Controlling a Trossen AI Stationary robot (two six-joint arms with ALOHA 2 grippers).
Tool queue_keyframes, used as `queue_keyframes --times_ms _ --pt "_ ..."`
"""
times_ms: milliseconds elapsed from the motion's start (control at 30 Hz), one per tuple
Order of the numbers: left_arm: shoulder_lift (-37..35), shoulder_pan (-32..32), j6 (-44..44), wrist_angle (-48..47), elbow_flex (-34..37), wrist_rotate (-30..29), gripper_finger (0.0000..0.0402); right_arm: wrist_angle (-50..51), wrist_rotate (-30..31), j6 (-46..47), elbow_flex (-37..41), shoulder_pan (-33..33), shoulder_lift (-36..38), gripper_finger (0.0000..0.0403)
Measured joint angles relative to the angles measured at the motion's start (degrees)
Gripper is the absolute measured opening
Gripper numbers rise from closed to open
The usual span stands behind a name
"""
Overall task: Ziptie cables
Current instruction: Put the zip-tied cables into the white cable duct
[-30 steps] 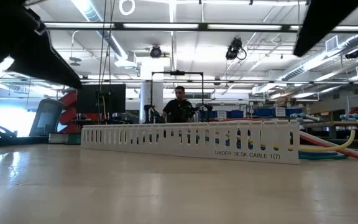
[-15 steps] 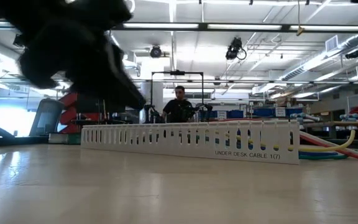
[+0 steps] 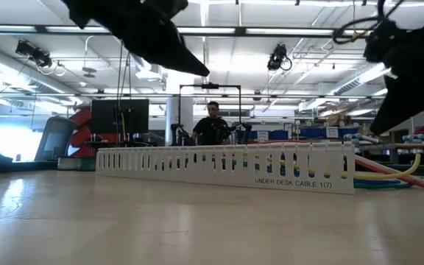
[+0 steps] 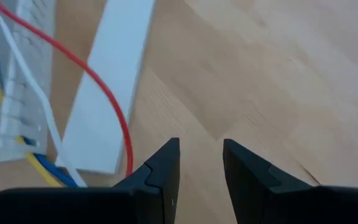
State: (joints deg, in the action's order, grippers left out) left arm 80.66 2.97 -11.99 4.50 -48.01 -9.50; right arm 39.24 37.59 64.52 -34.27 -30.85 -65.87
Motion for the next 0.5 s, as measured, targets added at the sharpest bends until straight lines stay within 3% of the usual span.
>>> queue_keyframes --times_ms 233,367,500 --pt "0.4 -5.9 0.0 -1.2 0.0 2.7 0.0163 -15.8 -13.0 -19.4 9.8 14.4 13.7 0.0110" --pt "0.4 -6.8 -0.1 -3.1 0.0 2.8 0.0163 -17.4 -18.3 -21.8 11.0 19.4 14.7 0.0110" --pt "0.4 -7.1 0.0 -6.2 0.0 2.8 0.0163 -18.3 -27.7 -22.4 11.0 23.3 14.0 0.0111"
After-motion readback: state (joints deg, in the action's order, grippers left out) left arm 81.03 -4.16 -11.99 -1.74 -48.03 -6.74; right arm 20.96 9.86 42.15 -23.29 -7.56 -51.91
